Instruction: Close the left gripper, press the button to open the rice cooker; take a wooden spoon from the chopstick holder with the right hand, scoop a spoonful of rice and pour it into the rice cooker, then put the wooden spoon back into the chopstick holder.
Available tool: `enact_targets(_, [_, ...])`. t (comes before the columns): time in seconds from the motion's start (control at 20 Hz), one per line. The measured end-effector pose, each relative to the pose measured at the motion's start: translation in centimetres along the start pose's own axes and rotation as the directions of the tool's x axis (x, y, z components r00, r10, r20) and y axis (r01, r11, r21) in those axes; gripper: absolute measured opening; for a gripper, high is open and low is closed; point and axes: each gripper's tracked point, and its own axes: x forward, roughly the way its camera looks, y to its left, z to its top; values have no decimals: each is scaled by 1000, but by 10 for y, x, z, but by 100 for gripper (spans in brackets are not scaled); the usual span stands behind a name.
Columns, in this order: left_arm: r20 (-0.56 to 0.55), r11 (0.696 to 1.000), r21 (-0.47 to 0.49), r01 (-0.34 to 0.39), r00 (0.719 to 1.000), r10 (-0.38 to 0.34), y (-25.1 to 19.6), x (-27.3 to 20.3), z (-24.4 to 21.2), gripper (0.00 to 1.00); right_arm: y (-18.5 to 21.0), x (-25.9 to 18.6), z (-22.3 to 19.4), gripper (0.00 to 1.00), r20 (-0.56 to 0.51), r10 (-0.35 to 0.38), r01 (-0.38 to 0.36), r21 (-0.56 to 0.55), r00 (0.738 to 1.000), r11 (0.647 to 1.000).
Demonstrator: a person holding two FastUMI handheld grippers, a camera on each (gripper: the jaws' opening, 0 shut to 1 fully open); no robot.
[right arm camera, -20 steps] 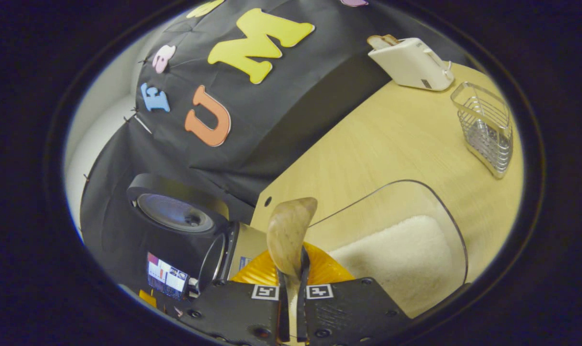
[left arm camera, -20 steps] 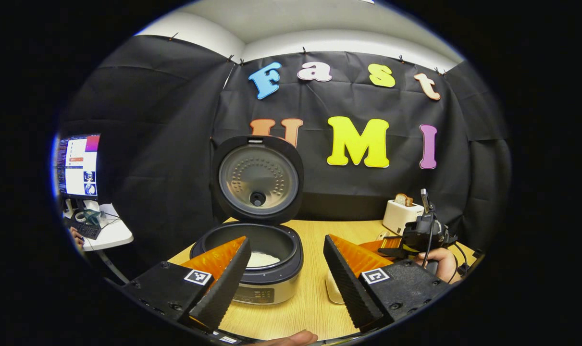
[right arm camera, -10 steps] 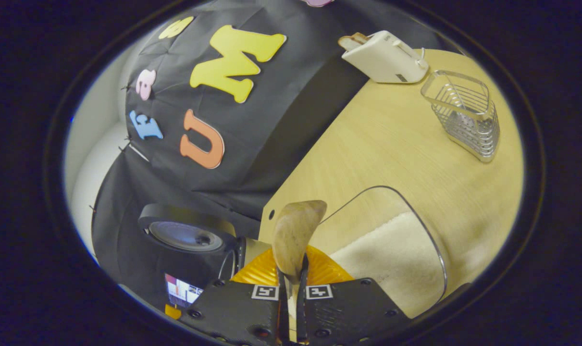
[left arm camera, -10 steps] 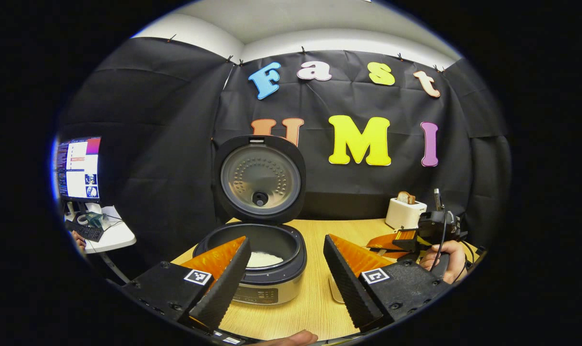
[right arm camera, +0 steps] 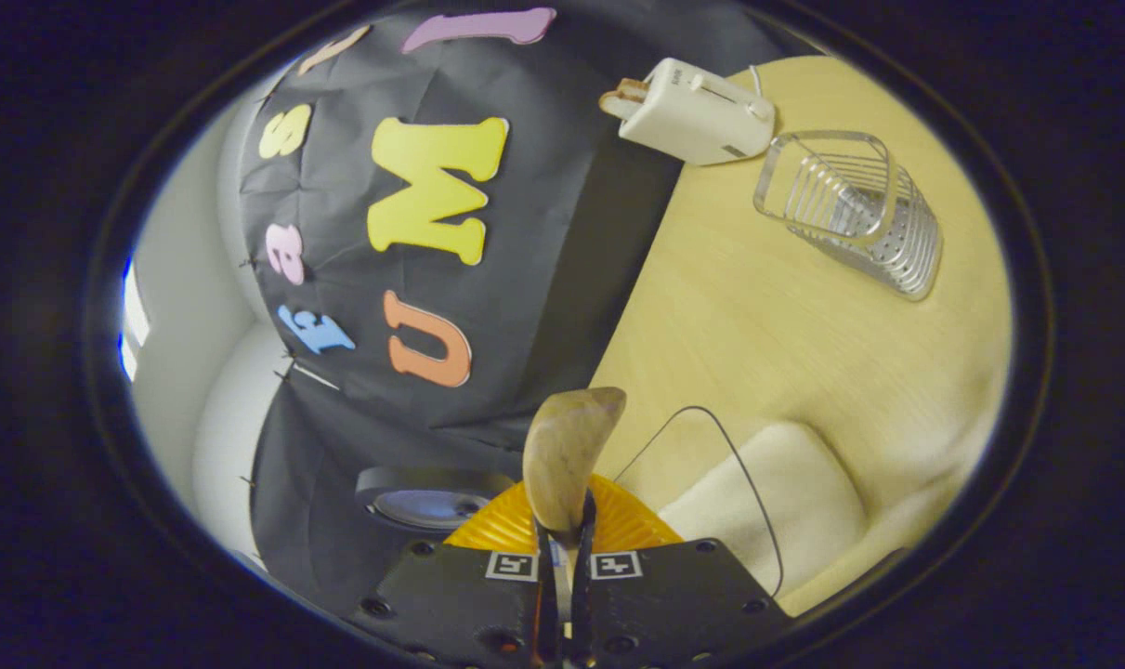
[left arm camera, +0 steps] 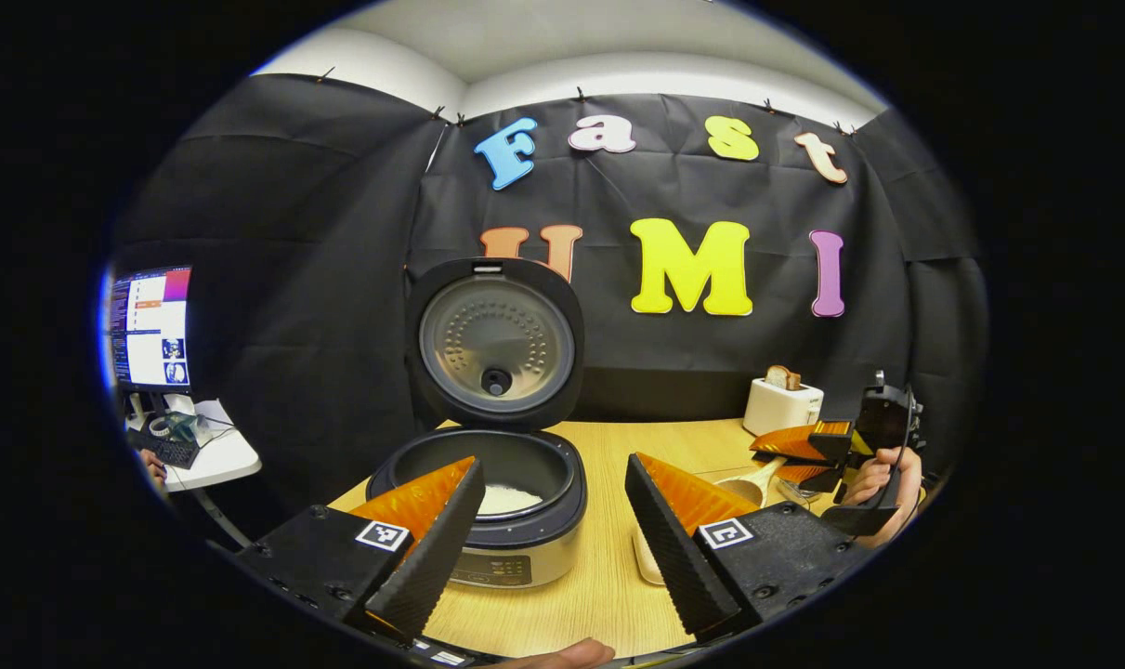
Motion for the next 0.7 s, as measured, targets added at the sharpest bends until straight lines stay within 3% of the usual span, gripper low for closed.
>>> enact_targets(0.1, [7,1000,5,2,1000,-2,-1,-1,2,97,6,-6,8,6,-4,87,-85,151,996,985])
enact_targets(0.2, [9,1000,7,4,1000,-4,-2,-1,1,97,7,-10,12,6,-1,127,-122,245,992,962])
enact_targets(0.25, [8,1000,11,5,1000,-5,-2,-1,1,100,7,-11,12,6,-2,130,-125,246,992,961])
enact_targets(0.7, [9,1000,21,-12,1000,12,5,-4,2,97,31,-6,-6,6,-19,84,-80,180,996,980])
